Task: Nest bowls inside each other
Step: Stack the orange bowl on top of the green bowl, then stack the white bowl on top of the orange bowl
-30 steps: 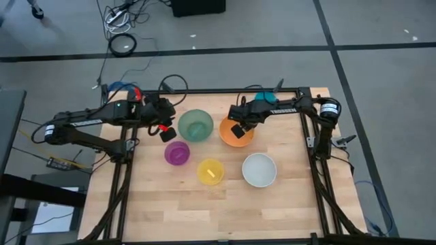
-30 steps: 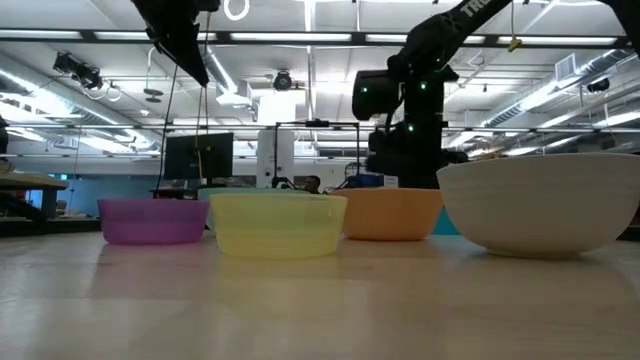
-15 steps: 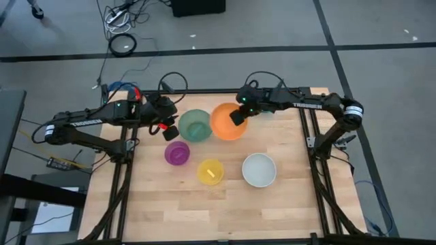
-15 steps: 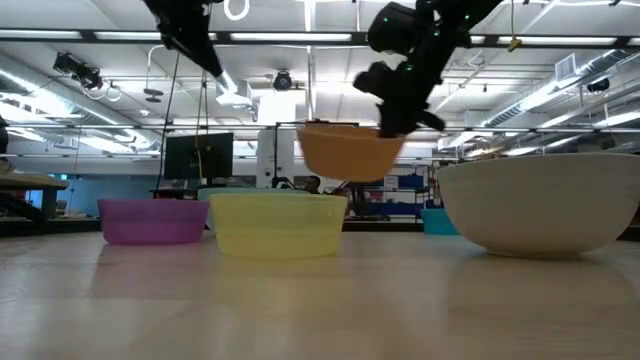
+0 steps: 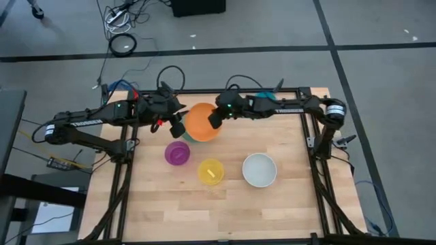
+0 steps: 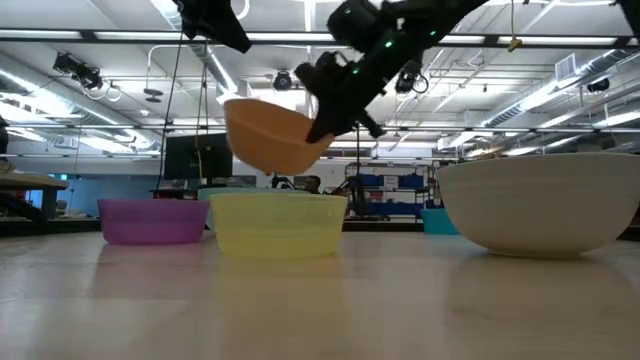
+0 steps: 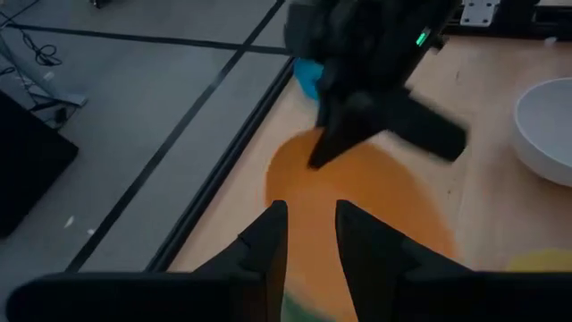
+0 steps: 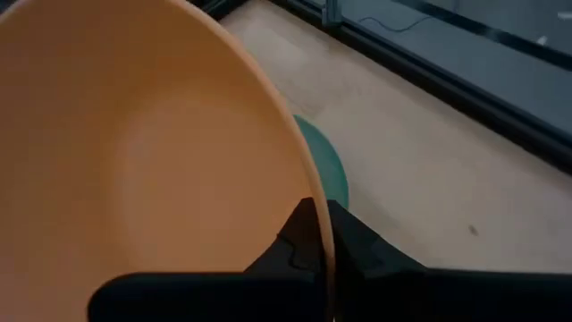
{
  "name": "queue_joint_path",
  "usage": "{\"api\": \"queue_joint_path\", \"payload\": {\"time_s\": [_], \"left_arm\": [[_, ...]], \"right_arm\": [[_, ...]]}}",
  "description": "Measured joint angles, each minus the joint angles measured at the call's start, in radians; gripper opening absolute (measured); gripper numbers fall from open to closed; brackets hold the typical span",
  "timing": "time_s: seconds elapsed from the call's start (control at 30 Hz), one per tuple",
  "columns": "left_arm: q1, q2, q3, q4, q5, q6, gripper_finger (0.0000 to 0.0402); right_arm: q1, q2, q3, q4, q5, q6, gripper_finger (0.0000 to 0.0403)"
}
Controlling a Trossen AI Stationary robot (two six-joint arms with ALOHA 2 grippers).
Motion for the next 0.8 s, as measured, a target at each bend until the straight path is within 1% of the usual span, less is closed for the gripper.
{"api": "queue_joint_path", "payload": {"time_s": [0.1, 0.17, 0.27, 0.4, 0.5, 0.63, 0.8], "left_arm": [[0.000, 0.000, 0.000, 0.001, 0.001, -0.001, 0.0106], [0.000, 0.000, 0.000, -0.003, 0.001, -0.014, 0.0106], [0.000, 0.000, 0.000, -0.017, 0.001, -0.018, 0.0106], [0.000, 0.000, 0.000, -0.029, 0.009, -0.019, 0.0106], [0.000, 0.000, 0.000, -0.040, 0.009, -0.019, 0.0106], [0.000, 0.000, 0.000, -0.042, 0.009, -0.019, 0.0106], [0.000, 0.000, 0.000, -0.042, 0.008, -0.019, 0.0106]], "right_arm": [[-0.002, 0.084, 0.078, -0.019, 0.001, -0.037, 0.0000], [-0.007, 0.132, 0.137, -0.070, 0.008, -0.052, 0.0000], [-0.011, 0.188, 0.213, -0.130, 0.029, -0.080, 0.0000], [-0.016, 0.239, 0.291, -0.200, 0.006, -0.127, 0.0006], [-0.017, 0.247, 0.317, -0.236, 0.004, -0.143, 0.0033], [-0.022, 0.243, 0.323, -0.297, 0.001, -0.148, 0.0086], [-0.029, 0.201, 0.322, -0.347, 0.073, -0.154, 0.0140]]}}
